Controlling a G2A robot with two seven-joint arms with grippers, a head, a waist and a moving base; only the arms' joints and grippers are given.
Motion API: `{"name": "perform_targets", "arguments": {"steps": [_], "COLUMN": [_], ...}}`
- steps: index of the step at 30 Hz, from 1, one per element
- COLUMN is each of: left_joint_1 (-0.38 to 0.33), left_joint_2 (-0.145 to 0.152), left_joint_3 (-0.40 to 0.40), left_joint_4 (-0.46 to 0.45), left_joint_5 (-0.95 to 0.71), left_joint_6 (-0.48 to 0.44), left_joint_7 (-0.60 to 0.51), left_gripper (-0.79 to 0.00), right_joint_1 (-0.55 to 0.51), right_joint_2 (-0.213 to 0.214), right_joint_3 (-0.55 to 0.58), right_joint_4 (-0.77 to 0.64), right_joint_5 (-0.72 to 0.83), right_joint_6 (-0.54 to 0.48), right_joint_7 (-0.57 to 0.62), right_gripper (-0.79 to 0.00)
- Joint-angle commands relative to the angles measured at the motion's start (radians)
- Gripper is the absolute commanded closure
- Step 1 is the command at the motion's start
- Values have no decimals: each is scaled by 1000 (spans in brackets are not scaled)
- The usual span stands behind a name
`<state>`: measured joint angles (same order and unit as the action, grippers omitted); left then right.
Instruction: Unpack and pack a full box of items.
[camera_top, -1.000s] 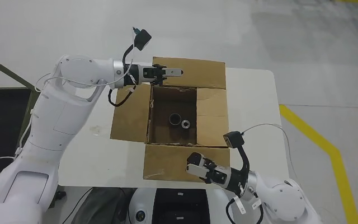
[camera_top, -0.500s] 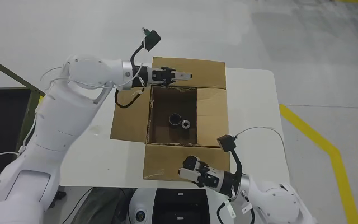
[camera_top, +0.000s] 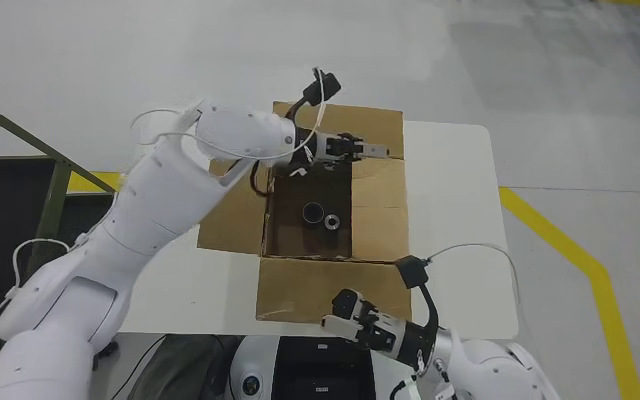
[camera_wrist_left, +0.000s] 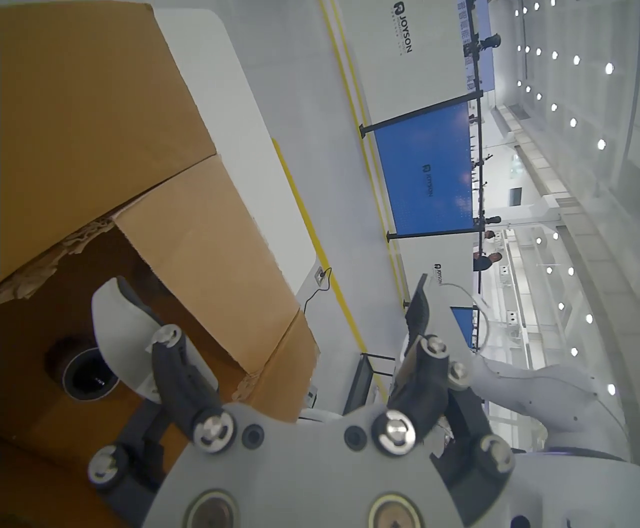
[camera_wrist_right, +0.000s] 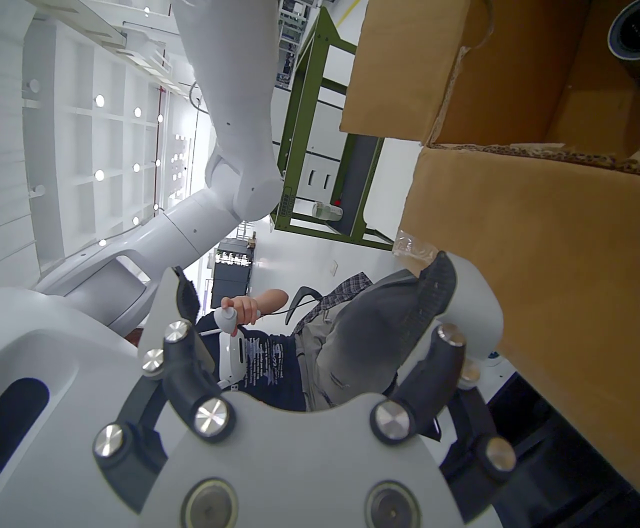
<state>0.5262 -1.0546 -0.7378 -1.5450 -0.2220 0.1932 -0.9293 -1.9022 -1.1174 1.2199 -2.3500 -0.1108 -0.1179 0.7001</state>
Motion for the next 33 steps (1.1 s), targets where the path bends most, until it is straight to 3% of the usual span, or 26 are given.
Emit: {"name": "perform_targets", "arguments": {"steps": [1,18,33], "left_joint_1": [3,77,76], "left_joint_2": [-11,-39,-97], "left_joint_3": [21,71,98], "left_joint_4": [18,103,198], "left_joint_5": [-6,11,-67], "left_joint_6": [-8,-29,-136], "left_joint_7": [21,-10,34], "left_gripper": [-785,-785,-785], "right_joint_1": [-7,-27,-27], "right_joint_2": [2,18,29], "right_joint_3": [3,14,7], "right_joint_4": [0,0,0], "right_joint_5": [-2,11,0], "right_joint_6": [-8,-32,-18], "right_joint_7": [-4,-16,-34], "right_gripper": [-785,-785,-785]}}
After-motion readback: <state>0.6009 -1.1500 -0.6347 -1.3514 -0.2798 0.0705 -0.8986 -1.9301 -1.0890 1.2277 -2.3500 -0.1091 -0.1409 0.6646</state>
